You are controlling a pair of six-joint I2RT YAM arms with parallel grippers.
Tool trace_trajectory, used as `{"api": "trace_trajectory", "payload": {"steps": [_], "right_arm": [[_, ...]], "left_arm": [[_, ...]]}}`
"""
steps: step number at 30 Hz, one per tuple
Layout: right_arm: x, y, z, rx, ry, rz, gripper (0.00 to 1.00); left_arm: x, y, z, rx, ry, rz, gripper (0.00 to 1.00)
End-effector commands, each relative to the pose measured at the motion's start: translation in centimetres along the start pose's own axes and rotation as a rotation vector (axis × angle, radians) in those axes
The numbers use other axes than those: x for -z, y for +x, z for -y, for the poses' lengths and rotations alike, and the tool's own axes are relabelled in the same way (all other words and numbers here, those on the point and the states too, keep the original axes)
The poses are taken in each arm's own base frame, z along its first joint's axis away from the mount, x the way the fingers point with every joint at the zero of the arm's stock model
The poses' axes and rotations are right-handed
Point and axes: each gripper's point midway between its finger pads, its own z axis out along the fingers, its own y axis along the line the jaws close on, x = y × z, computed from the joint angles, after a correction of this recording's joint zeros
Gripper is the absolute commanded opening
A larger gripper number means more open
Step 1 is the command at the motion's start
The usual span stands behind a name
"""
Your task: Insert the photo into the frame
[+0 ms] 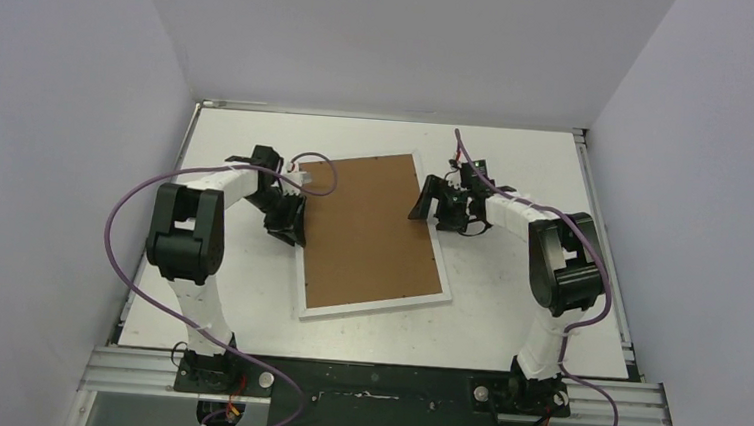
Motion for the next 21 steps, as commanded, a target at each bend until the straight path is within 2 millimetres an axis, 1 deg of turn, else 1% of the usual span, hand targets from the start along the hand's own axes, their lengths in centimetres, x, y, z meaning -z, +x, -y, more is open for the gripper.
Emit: {"api": "trace_trajectory", "payload": {"steps": [1, 3, 6, 11, 14, 15, 16, 18, 19, 21], "right_arm": [[1.3, -0.7, -2.4, 0.005, -0.095, 0.044, 0.87], [1.5, -0.8, -2.9, 0.000, -0.123, 0.047, 0.89], [1.8, -1.0, -3.3, -0.008, -0.155, 0.055, 0.90], [2.9, -1.9, -3.0, -0.007, -0.164, 0.081, 0.94], [3.6, -2.6, -2.6, -0.017, -0.176, 0.099, 0.96], [3.7, -2.9, -2.5, -0.019, -0.183, 0.105, 0.96], [4.0, -3.2, -2.5, -0.022, -0.189, 0.113, 0.97], [4.5, -3.9, -2.5, -0.027, -0.205, 0.131, 0.98], [4.6, -4.2, -2.3, -0.028, -0.196, 0.134, 0.98], [4.7, -4.6, -1.8, -0.018, -0.152, 0.141, 0.99]], "left_arm": [[2.0, -2.0, -0.4, -0.080, -0.095, 0.075, 0.08], [3.5, -3.5, -0.3, -0.103, -0.133, 0.119, 0.04], [5.6, -5.5, -0.2, -0.141, -0.181, 0.165, 0.01], [8.7, -8.4, -0.3, -0.191, -0.270, 0.217, 0.00], [11.4, -10.3, 0.5, -0.248, -0.316, 0.246, 0.00], [12.8, -11.3, 1.2, -0.276, -0.335, 0.275, 0.00], [13.8, -11.9, 1.8, -0.300, -0.349, 0.289, 0.00], [15.3, -12.7, 3.0, -0.343, -0.366, 0.313, 0.00], [15.6, -12.8, 3.3, -0.352, -0.369, 0.309, 0.00], [15.1, -12.1, 3.7, -0.340, -0.343, 0.277, 0.00]]}}
